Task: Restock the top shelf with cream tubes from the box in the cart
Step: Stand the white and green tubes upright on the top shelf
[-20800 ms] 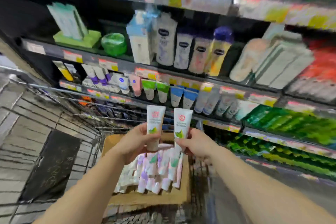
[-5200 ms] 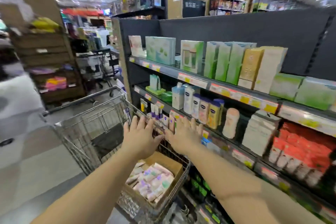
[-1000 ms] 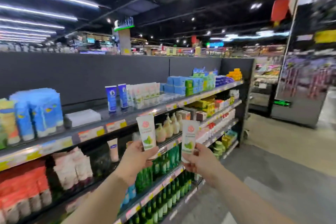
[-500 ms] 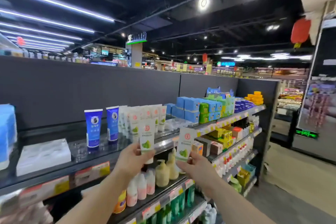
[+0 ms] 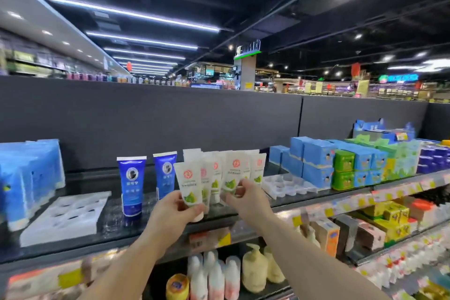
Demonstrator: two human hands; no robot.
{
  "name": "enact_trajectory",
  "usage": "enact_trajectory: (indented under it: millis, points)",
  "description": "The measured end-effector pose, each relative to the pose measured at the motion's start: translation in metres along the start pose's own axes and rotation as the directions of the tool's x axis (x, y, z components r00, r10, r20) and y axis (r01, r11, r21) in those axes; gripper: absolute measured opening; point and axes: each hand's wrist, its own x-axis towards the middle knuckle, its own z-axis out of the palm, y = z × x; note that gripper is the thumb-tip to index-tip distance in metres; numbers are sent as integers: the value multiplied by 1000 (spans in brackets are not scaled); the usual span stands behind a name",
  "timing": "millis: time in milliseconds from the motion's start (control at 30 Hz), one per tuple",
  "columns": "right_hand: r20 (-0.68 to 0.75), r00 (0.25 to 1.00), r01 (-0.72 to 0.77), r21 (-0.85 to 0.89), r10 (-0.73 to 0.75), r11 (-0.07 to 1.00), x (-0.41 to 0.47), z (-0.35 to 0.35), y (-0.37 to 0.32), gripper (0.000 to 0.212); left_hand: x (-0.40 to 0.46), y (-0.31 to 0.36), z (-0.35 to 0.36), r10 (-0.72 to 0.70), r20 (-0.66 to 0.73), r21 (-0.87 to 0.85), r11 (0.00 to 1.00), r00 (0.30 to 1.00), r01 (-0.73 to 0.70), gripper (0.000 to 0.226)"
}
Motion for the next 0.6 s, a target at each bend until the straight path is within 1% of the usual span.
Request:
enact_trajectory:
  millis: [67,133,200,300,367,433,533,600]
  points:
    - [41,998,48,-27,-47,998,16,4,7,18,3,0,7,-19,-71,19,1000,997,20,22]
    - [86,994,76,-93,-68,993,29,11,14,23,7,-1,13,-37,-128,30,999,991,41,23]
    - [125,990,86,-160,-67,983,39,17,20,28,9,-1,19,-39,-164,59,997,986,49,25]
    - [177,981,123,-234,-82,964,47,17,27,27,7,0,28,-40,-209,83,995,977,58,27]
    - [220,968,188,-310,-122,932,50,17,31,26,5,-1,34,-44,-243,91,994,969,67,26]
    - [247,959,229,-398,-136,888,52,16,31,21,3,0,40,-56,-266,64,995,962,76,27]
    - [318,940,284,-529,-123,800,59,10,19,15,1,4,46,-69,-281,69,993,957,91,29]
    - [386,917,322,-562,-103,762,65,7,11,16,1,7,46,-72,-286,81,992,955,99,29]
